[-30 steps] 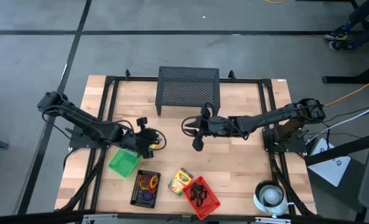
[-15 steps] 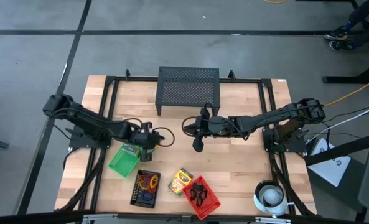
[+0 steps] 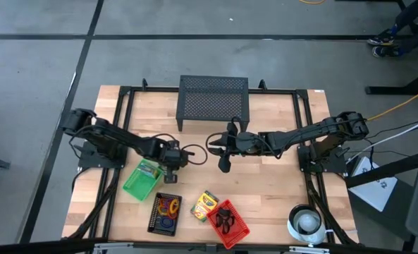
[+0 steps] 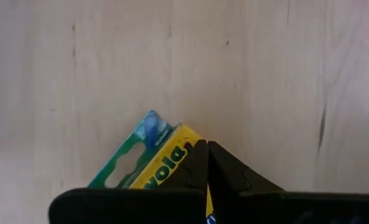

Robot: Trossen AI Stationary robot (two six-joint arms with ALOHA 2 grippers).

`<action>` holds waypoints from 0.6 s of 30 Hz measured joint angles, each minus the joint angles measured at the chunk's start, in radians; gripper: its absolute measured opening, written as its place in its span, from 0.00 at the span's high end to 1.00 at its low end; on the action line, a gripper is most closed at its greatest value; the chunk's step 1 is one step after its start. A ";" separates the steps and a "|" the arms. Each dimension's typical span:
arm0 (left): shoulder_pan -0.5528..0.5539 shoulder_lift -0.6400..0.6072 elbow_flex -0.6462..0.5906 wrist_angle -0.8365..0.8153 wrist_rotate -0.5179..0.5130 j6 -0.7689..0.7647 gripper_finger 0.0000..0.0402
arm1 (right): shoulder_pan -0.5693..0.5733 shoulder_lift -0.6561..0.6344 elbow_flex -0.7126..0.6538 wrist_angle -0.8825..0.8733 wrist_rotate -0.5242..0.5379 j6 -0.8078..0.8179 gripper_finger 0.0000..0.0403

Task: Pick & Place Office Desk Supplies
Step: Put the yellow crayon box into the green bin

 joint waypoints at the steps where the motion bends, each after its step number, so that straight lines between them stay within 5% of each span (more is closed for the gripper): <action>1: 0.000 0.004 0.000 0.002 0.003 0.000 1.00 | 0.000 0.000 0.000 -0.001 0.000 0.000 0.74; 10: 0.000 0.104 -0.001 0.179 0.060 0.001 1.00 | 0.000 0.000 0.000 -0.006 0.000 -0.015 0.74; 18: 0.002 0.158 0.068 0.149 0.094 0.036 1.00 | -0.001 0.000 0.000 -0.008 0.001 -0.018 0.74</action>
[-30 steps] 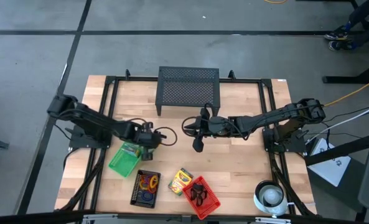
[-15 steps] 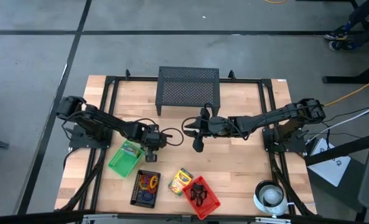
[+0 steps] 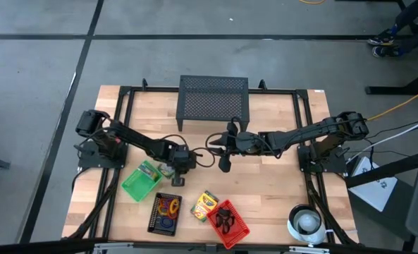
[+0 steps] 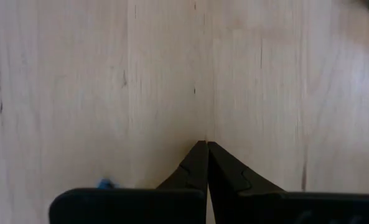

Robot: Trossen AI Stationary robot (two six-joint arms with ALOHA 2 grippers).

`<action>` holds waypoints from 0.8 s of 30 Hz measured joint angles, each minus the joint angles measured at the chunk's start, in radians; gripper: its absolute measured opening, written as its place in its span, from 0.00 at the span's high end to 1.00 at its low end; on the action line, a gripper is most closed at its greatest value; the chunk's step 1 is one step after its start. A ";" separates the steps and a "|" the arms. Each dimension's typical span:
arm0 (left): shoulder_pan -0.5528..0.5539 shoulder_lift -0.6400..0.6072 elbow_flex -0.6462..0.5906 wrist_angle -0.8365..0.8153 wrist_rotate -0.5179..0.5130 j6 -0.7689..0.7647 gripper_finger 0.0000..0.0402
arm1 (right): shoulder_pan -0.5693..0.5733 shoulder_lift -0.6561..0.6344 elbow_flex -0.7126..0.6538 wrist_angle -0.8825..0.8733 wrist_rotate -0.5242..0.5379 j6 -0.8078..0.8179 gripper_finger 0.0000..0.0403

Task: Pick & Place Office Desk Supplies
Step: Put the yellow crayon box into the green bin

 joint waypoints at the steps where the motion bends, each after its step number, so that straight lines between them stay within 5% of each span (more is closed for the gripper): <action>1: 0.002 0.003 0.011 0.003 -0.005 0.006 1.00 | 0.000 0.000 0.000 0.000 0.000 0.000 0.74; 11: 0.018 -0.025 0.065 -0.057 -0.078 0.042 1.00 | 0.000 0.000 0.000 -0.004 0.000 -0.005 0.74; 24: 0.019 -0.174 0.073 -0.522 -0.184 -0.064 1.00 | 0.001 0.000 0.000 -0.030 -0.001 -0.005 0.74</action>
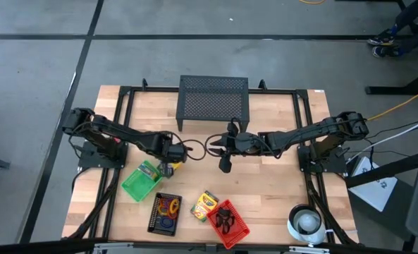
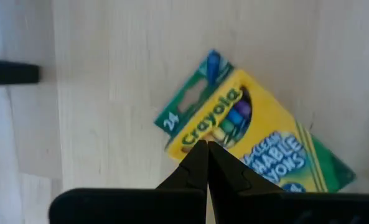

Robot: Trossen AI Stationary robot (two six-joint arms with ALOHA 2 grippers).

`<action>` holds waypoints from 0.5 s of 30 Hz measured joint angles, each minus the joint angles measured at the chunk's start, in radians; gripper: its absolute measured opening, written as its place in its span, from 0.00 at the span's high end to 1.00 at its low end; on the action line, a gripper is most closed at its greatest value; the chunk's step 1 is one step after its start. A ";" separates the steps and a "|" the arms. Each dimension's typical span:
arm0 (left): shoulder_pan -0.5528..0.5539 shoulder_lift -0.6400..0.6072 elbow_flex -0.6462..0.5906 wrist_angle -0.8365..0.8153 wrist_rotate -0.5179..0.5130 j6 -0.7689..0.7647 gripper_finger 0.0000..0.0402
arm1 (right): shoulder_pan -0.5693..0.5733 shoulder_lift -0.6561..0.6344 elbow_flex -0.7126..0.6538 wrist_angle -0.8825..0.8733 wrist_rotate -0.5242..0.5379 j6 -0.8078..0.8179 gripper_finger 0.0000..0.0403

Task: Pick & Place Office Desk Supplies
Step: Put the yellow crayon box into the green bin

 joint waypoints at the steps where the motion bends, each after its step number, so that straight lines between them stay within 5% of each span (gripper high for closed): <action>1: 0.000 -0.001 0.000 -0.010 0.005 -0.003 1.00 | 0.000 0.000 0.000 0.000 0.000 0.000 0.74; 15: 0.005 0.004 -0.135 0.082 0.057 -0.013 0.99 | 0.003 0.000 0.000 -0.014 -0.002 0.000 0.74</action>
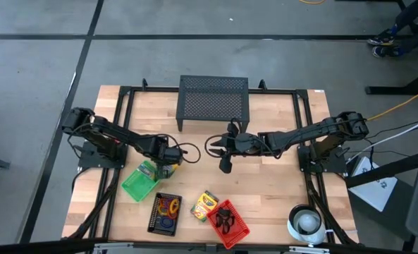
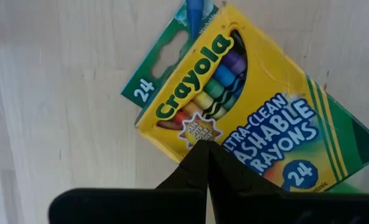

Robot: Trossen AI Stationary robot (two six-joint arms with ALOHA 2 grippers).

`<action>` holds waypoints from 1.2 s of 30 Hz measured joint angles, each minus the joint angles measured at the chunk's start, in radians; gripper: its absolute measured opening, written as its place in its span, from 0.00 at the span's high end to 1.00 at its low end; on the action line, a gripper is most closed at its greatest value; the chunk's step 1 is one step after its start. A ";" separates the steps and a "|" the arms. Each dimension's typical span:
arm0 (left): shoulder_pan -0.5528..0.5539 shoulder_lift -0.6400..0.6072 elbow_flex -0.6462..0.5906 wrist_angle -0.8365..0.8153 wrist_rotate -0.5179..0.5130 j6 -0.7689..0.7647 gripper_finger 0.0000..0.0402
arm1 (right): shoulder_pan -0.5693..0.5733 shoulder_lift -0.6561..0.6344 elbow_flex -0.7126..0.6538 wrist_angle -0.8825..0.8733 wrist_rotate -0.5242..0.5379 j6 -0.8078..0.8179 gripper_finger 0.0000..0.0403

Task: Pick & Place Office Desk Supplies
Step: Put the yellow crayon box into the green bin

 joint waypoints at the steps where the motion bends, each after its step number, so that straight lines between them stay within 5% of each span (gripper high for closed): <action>1: 0.001 0.000 -0.002 -0.001 -0.007 -0.005 1.00 | -0.001 0.000 0.000 0.001 0.000 0.000 0.74; 36: 0.105 -0.070 -0.077 -0.080 -0.024 0.045 1.00 | -0.009 0.000 0.000 0.000 0.003 -0.026 0.74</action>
